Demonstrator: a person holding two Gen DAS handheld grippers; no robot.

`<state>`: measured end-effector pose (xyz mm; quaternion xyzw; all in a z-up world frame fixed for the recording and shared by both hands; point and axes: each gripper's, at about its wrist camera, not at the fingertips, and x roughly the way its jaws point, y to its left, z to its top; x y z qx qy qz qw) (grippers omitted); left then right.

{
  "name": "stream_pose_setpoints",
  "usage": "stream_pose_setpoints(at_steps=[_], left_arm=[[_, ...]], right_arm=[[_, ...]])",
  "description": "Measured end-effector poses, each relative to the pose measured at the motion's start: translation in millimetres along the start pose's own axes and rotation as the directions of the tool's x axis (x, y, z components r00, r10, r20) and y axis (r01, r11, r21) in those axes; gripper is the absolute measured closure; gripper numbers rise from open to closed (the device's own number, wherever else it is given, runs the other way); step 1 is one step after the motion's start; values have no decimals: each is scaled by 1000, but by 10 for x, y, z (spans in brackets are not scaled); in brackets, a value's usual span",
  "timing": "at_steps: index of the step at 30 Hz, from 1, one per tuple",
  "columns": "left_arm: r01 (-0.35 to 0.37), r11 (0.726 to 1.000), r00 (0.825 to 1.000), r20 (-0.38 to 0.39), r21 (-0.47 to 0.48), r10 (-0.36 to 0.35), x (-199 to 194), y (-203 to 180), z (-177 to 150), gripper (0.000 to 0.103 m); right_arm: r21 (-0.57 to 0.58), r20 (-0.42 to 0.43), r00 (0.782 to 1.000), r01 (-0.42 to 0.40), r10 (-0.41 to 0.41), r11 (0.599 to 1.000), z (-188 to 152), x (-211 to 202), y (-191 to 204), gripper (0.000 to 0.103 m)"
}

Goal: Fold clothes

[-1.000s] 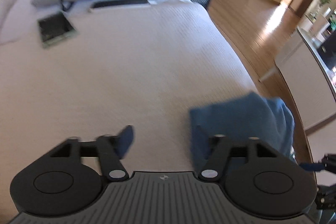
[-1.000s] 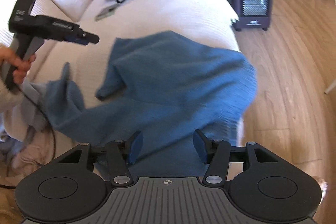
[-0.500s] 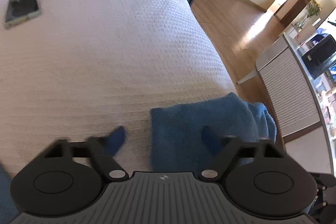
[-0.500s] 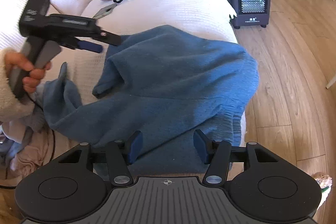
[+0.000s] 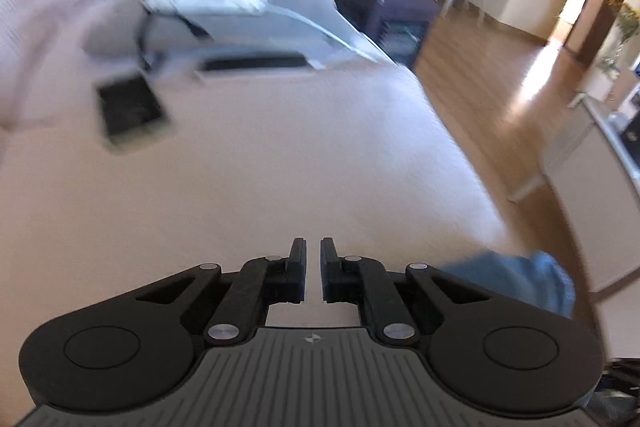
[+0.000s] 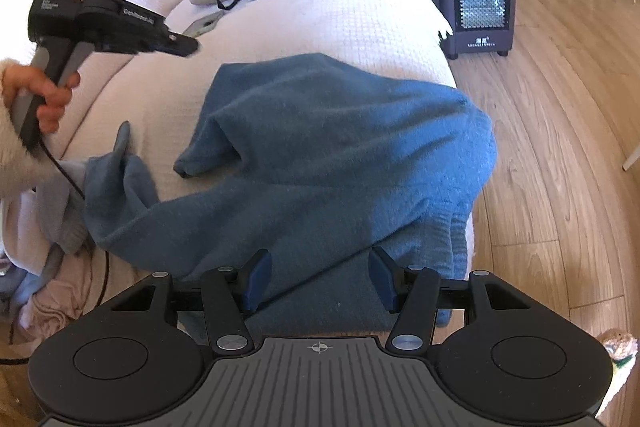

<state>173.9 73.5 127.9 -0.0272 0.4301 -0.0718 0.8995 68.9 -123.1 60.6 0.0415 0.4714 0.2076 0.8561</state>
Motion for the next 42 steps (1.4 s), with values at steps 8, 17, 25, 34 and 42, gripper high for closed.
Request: stream_pose_setpoints(at_steps=[8, 17, 25, 34, 42], left_arm=[[124, 987, 986, -101, -99, -134, 95, 29, -305, 31], [198, 975, 952, -217, -97, -215, 603, -332, -385, 4], [153, 983, 954, -242, -102, -174, 859, -427, -372, 0], [55, 998, 964, -261, 3, -52, 935, -662, -384, 0], [-9, 999, 970, -242, 33, 17, 934, -789, -358, 0]], right_arm=[[7, 12, 1000, 7, -7, 1000, 75, 14, -46, 44], [-13, 12, 1000, 6, -6, 1000, 96, 30, 0, 44], [-27, -9, 1000, -6, 6, 1000, 12, 92, 55, 44], [-27, -6, 1000, -27, 27, 999, -28, 115, 89, 42], [-35, -5, 1000, -31, 30, 999, -56, 113, 114, 41]])
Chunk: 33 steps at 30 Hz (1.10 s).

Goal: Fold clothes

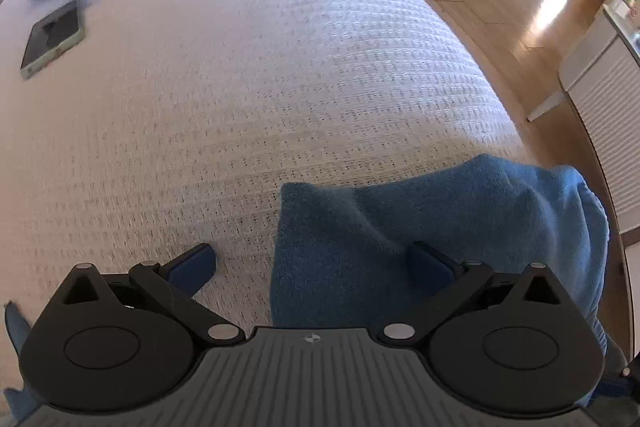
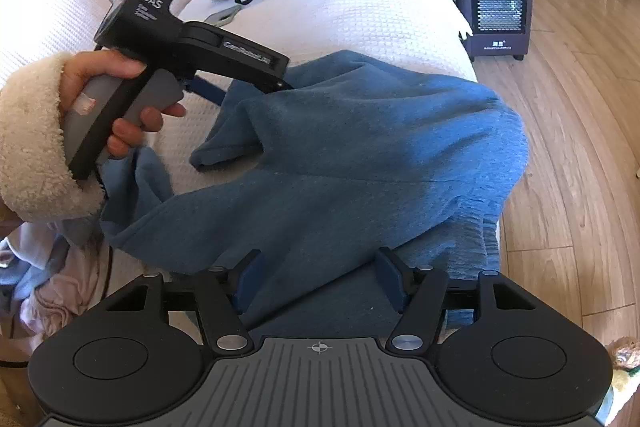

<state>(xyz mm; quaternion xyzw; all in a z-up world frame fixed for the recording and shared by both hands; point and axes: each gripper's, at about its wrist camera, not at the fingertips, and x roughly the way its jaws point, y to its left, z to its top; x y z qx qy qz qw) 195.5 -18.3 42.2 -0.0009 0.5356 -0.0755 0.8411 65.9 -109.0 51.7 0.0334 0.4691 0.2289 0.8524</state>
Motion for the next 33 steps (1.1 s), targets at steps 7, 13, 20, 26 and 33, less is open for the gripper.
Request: stream_pose_setpoints(at_steps=[7, 13, 20, 26, 33], left_arm=[[116, 993, 990, 81, -19, -114, -215, 151, -91, 88], [128, 992, 985, 119, 9, -128, -368, 166, -143, 98], [71, 997, 973, 221, -33, -62, -755, 623, 103, 99], [-80, 997, 954, 287, -20, 83, -1013, 793, 240, 99], [-138, 990, 977, 158, -33, 141, -566, 831, 79, 88]], right_arm=[[-6, -9, 1000, -4, 4, 1000, -11, 25, -8, 40], [-25, 1, 1000, 15, -15, 1000, -11, 10, 42, 40], [-11, 21, 999, 35, -35, 999, 30, -11, 40, 40], [-16, 12, 999, 35, -35, 999, 49, 33, 48, 40], [8, 46, 998, 43, -44, 999, 147, 26, 1, 40]])
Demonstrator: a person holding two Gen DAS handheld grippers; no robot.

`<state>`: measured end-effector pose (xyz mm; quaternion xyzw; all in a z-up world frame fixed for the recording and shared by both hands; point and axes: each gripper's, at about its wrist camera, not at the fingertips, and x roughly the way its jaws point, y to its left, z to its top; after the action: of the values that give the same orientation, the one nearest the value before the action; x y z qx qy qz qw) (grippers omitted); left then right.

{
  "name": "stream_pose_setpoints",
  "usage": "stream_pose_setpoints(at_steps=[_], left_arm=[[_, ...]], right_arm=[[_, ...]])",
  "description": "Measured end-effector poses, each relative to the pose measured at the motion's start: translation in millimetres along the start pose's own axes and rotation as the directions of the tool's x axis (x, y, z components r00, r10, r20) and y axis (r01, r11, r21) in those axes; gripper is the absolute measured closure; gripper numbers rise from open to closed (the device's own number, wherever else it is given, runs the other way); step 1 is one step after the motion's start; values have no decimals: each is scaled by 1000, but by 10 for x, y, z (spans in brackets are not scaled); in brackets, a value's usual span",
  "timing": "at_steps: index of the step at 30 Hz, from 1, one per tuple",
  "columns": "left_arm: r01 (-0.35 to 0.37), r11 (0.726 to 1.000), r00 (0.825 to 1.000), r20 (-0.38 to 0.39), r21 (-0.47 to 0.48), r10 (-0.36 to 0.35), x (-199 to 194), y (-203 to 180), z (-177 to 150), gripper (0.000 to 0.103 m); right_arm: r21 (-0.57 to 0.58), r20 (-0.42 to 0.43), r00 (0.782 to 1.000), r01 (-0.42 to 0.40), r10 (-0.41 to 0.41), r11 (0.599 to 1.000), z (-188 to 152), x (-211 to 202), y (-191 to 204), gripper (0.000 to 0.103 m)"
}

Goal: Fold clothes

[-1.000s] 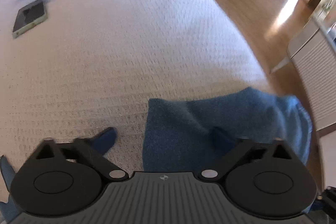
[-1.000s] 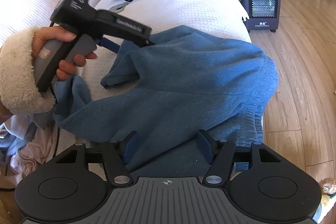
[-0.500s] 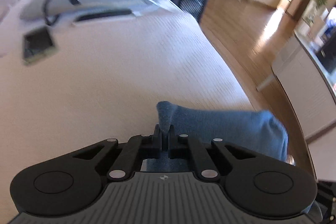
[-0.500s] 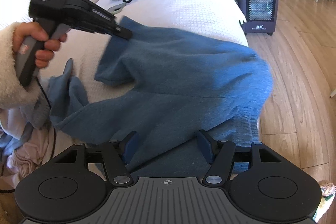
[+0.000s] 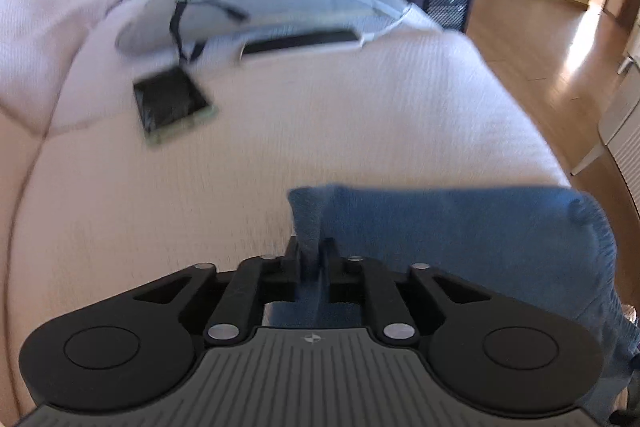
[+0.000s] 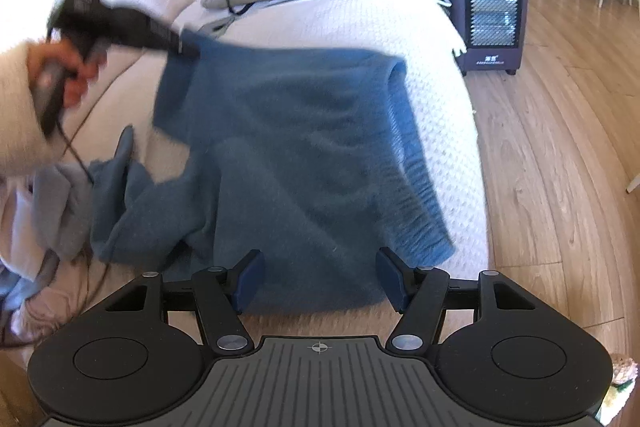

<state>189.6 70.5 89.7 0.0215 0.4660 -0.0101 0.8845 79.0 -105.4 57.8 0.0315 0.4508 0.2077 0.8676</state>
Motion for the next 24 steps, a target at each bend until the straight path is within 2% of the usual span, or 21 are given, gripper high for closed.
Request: stream_pose_setpoints(at_steps=[2, 3, 4, 7, 11, 14, 18, 20, 21, 22, 24], left_arm=[[-7, 1000, 1000, -7, -12, 7, 10, 24, -27, 76], [-18, 1000, 1000, -4, -12, 18, -15, 30, -36, 66], [-24, 1000, 1000, 7, -11, 24, -60, 35, -35, 60], [-25, 1000, 999, 42, -8, 26, -218, 40, -19, 58], [28, 1000, 995, 92, 8, -29, -477, -40, -58, 41], [75, 997, 994, 80, 17, -76, -557, -119, -135, 32], [95, 995, 995, 36, 29, -96, -534, -223, -292, 28], [98, 995, 995, 18, 22, -98, -526, -239, -363, 28], [99, 995, 995, 9, 19, -100, -521, -247, -398, 28], [101, 995, 995, 1, 15, -101, -517, -255, -434, 28], [101, 995, 995, -6, 15, -101, -527, -264, -480, 27]], right_arm=[[23, 14, 1000, 13, -14, 1000, 36, -25, -91, 40], [36, 20, 1000, 21, -22, 999, 60, -33, -141, 40], [49, 26, 999, 28, -30, 998, 86, -41, -194, 40], [81, 31, 999, 35, -38, 996, 156, -21, -351, 40], [113, -2, 1000, 22, -22, 993, 193, 143, -481, 40], [135, -24, 1000, 13, -10, 991, 185, 299, -518, 40], [136, -42, 999, 14, -9, 991, 141, 419, -550, 41], [129, -24, 1000, 16, -13, 992, 139, 372, -547, 57], [130, -21, 1000, 13, -11, 991, 134, 347, -547, 71], [134, -20, 1000, 8, -5, 991, 129, 324, -547, 76], [123, -17, 1000, 21, -19, 992, 117, 249, -496, 77]])
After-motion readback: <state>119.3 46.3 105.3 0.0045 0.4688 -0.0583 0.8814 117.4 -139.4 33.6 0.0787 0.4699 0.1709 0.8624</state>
